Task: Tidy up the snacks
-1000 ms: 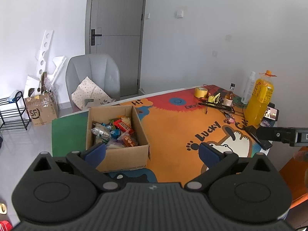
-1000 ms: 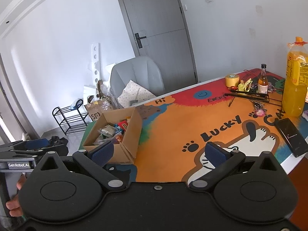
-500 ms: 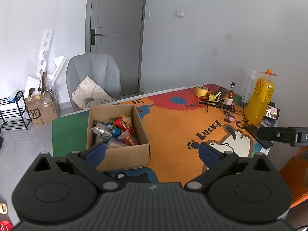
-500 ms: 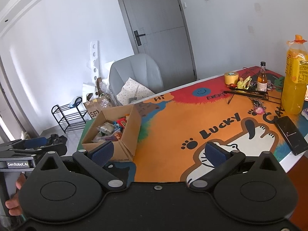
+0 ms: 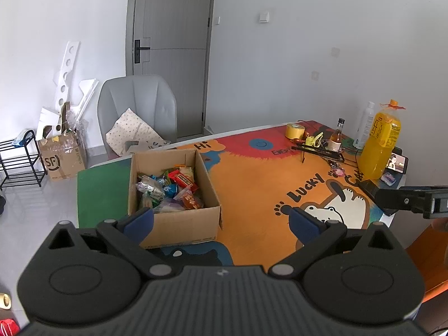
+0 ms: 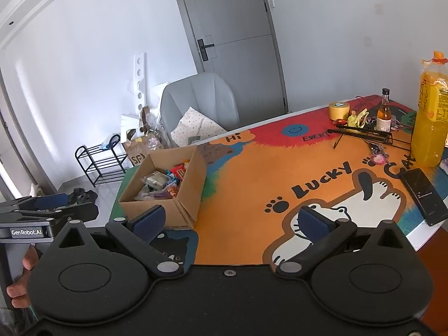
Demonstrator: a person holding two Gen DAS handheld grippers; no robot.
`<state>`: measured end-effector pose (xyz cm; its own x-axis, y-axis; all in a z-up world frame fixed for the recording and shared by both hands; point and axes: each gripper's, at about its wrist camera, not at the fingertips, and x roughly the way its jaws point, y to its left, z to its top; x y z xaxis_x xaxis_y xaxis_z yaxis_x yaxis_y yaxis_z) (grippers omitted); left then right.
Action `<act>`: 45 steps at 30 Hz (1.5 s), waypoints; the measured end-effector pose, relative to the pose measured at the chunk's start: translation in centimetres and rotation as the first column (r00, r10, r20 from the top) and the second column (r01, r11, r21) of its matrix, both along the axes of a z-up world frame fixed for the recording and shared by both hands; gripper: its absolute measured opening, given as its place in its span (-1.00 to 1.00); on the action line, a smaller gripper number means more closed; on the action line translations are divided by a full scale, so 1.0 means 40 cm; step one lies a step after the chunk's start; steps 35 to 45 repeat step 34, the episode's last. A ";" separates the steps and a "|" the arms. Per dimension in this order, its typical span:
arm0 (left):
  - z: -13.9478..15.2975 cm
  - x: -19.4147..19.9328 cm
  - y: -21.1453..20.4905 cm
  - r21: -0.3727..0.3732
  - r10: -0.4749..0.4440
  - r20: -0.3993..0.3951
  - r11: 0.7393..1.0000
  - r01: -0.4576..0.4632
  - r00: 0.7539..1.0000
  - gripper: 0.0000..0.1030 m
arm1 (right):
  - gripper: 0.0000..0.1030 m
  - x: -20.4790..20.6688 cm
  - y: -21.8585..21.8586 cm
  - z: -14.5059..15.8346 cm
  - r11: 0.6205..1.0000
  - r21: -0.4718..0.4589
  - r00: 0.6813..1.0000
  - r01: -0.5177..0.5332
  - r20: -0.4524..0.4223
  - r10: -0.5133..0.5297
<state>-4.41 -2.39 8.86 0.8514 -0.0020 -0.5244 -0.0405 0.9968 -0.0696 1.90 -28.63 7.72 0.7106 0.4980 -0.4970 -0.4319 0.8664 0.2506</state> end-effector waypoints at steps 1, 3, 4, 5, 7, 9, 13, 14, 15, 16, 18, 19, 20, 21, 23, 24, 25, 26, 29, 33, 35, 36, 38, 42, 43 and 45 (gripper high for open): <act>-0.002 -0.001 0.001 0.000 -0.001 -0.002 1.000 0.001 1.000 0.98 | 1.00 0.000 0.001 0.000 1.000 -0.002 1.000 -0.001 -0.001 0.001; -0.005 0.001 0.003 0.000 0.000 -0.005 1.000 0.000 1.000 0.98 | 1.00 0.001 0.003 -0.002 1.000 -0.004 1.000 0.000 -0.005 0.000; -0.006 0.002 0.004 0.000 0.000 -0.007 1.000 0.000 1.000 0.98 | 1.00 0.002 0.003 -0.001 1.000 -0.005 1.000 -0.001 -0.004 0.001; -0.009 0.002 0.005 0.000 -0.001 -0.009 1.000 0.001 1.000 0.98 | 1.00 0.002 0.003 -0.001 1.000 -0.004 1.000 -0.002 -0.003 0.001; -0.012 0.004 0.007 0.004 0.003 -0.014 1.000 -0.003 1.000 0.98 | 1.00 0.002 0.003 -0.002 1.000 -0.003 1.000 -0.003 -0.002 0.003; -0.012 0.004 0.010 0.002 0.006 -0.016 1.000 -0.006 1.000 0.98 | 1.00 0.002 0.003 -0.001 1.000 -0.004 1.000 0.000 -0.003 0.000; -0.012 0.004 0.010 0.004 0.005 -0.017 1.000 -0.005 1.000 0.98 | 1.00 0.003 0.000 -0.002 1.000 -0.003 1.000 0.001 -0.003 -0.001; -0.012 0.004 0.010 0.003 0.004 -0.016 1.000 -0.004 1.000 0.98 | 1.00 0.004 -0.001 -0.001 1.000 -0.003 1.000 0.002 -0.003 -0.002; -0.012 0.003 0.012 0.003 0.004 -0.016 1.000 -0.004 1.000 0.98 | 1.00 0.004 -0.001 -0.002 1.000 -0.002 1.000 0.003 -0.003 -0.003; -0.012 0.004 0.010 0.003 0.005 -0.016 1.000 -0.005 1.000 0.98 | 1.00 0.004 -0.001 -0.002 1.000 -0.003 1.000 0.002 -0.004 -0.002; -0.012 0.004 0.010 0.003 0.004 -0.016 1.000 -0.004 1.000 0.98 | 1.00 0.004 -0.001 -0.002 1.000 -0.003 1.000 0.001 -0.004 -0.001; -0.011 0.005 0.009 0.002 0.006 -0.016 1.000 -0.006 1.000 0.98 | 1.00 0.005 -0.001 -0.002 1.000 -0.004 1.000 0.001 -0.004 -0.001; -0.011 0.004 0.009 0.002 0.006 -0.015 1.000 -0.006 1.000 0.98 | 1.00 0.005 -0.001 -0.002 1.000 -0.004 1.000 0.001 -0.004 -0.001; -0.013 0.004 0.011 0.001 0.006 -0.015 1.000 -0.006 1.000 0.98 | 1.00 0.005 -0.002 -0.002 1.000 -0.005 1.000 0.001 -0.004 -0.001; -0.013 0.004 0.010 0.003 0.006 -0.015 1.000 -0.006 1.000 0.98 | 1.00 0.005 -0.003 -0.004 1.000 -0.006 1.000 -0.001 -0.004 0.001; -0.013 0.004 0.011 0.005 0.006 -0.015 1.000 -0.006 1.000 0.98 | 1.00 0.005 -0.003 -0.004 1.000 -0.006 1.000 -0.001 -0.005 0.001; -0.014 0.003 0.011 0.008 0.004 -0.015 1.000 -0.004 1.000 0.98 | 1.00 0.006 -0.001 -0.005 1.000 -0.006 1.000 -0.002 -0.006 0.002; -0.015 0.006 0.008 0.011 0.003 -0.017 1.000 -0.002 1.000 0.98 | 1.00 0.005 -0.001 -0.005 1.000 -0.008 1.000 -0.002 -0.006 0.002; -0.017 0.009 0.005 0.018 -0.001 -0.019 1.000 0.001 1.000 0.98 | 1.00 0.003 0.001 -0.006 1.000 -0.010 1.000 -0.006 -0.006 0.006; -0.018 0.010 0.003 0.019 -0.003 -0.019 1.000 0.004 1.000 0.98 | 1.00 0.003 0.004 -0.006 1.000 -0.011 1.000 -0.010 -0.006 0.010; -0.018 0.010 0.002 0.019 -0.003 -0.019 1.000 0.004 1.000 0.98 | 1.00 0.003 0.004 -0.006 1.000 -0.011 1.000 -0.011 -0.006 0.011; -0.018 0.010 0.002 0.019 -0.003 -0.019 1.000 0.004 1.000 0.98 | 1.00 0.003 0.004 -0.006 1.000 -0.011 1.000 -0.011 -0.006 0.011; -0.018 0.010 0.002 0.019 -0.003 -0.019 1.000 0.004 1.000 0.98 | 1.00 0.003 0.004 -0.006 1.000 -0.011 1.000 -0.011 -0.006 0.011; -0.018 0.010 0.002 0.019 -0.003 -0.019 1.000 0.004 1.000 0.98 | 1.00 0.003 0.004 -0.006 1.000 -0.011 1.000 -0.011 -0.006 0.011; -0.018 0.010 0.002 0.019 -0.003 -0.019 1.000 0.004 1.000 0.98 | 1.00 0.003 0.004 -0.006 1.000 -0.011 1.000 -0.011 -0.006 0.011; -0.018 0.010 0.002 0.019 -0.003 -0.019 1.000 0.004 1.000 0.98 | 1.00 0.003 0.004 -0.006 1.000 -0.011 1.000 -0.011 -0.006 0.011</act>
